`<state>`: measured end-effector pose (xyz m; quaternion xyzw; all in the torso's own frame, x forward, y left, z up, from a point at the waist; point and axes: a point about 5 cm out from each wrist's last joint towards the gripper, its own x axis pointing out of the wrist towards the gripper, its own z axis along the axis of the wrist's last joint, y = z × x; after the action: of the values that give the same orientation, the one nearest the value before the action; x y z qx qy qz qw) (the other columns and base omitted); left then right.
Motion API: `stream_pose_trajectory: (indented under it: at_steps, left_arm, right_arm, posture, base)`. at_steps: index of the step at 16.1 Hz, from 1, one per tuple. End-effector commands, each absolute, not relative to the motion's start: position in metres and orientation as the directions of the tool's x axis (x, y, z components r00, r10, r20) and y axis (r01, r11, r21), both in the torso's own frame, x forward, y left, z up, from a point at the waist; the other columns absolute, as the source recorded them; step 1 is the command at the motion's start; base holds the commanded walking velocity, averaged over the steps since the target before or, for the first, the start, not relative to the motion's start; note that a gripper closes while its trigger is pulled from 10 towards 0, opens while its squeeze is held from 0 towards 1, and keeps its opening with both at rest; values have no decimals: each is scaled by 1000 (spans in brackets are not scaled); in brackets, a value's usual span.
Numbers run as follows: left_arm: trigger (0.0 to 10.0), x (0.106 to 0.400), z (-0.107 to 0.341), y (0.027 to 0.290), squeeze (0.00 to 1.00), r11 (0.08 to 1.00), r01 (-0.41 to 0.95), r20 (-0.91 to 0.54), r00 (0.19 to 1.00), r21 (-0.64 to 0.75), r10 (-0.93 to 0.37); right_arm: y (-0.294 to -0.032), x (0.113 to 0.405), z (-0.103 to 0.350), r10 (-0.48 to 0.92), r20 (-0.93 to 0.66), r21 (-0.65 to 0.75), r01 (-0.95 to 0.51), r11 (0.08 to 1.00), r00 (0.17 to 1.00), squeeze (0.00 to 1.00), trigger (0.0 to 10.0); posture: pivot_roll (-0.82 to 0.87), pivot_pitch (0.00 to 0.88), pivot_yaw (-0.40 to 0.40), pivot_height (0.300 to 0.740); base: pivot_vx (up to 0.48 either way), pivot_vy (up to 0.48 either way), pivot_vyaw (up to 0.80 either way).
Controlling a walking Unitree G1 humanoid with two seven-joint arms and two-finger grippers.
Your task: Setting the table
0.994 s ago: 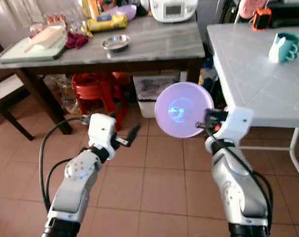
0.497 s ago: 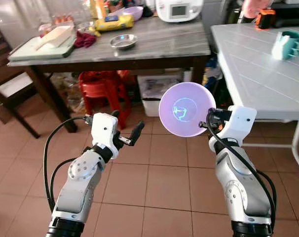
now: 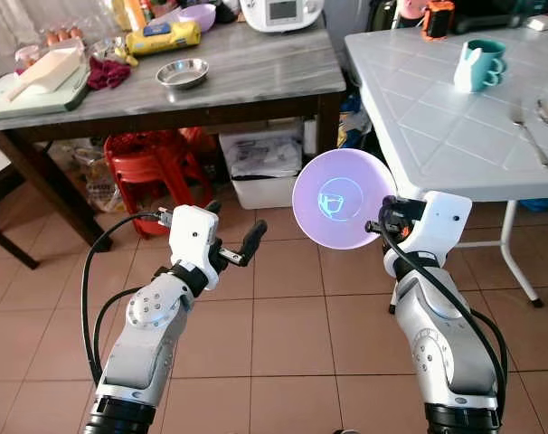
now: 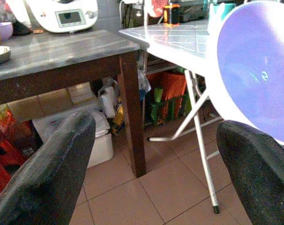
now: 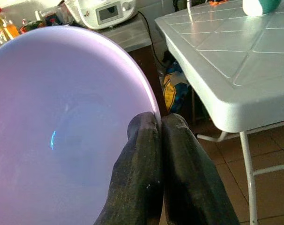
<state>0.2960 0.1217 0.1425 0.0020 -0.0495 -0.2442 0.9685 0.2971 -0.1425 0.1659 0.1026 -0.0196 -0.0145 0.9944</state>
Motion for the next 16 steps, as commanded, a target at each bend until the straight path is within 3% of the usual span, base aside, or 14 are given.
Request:
stream_pose_trajectory:
  at_steps: [1, 4, 16]
  left_arm:
    - [10000, 295, 142, 125, 0, 877, 477, 96, 872, 51, -480]
    - [10000, 294, 144, 126, 0, 869, 493, 107, 863, 41, -495]
    - [10000, 291, 141, 124, 0, 857, 513, 102, 852, 34, -514]
  right_arm:
    - [-137, 298, 167, -11, 45, 205, 2, 979, 999, 0, 10000]
    - [-138, 298, 167, -11, 47, 198, 1, 980, 999, 0, 10000]
    - [-139, 298, 166, -14, 46, 190, 5, 982, 999, 0, 10000]
  posture:
    - [-139, 70, 119, 740]
    - [-140, 72, 116, 740]
    - [-142, 75, 118, 740]
  base:
    - [0, 0, 0]
    - [91, 0, 0]
    - [382, 0, 0]
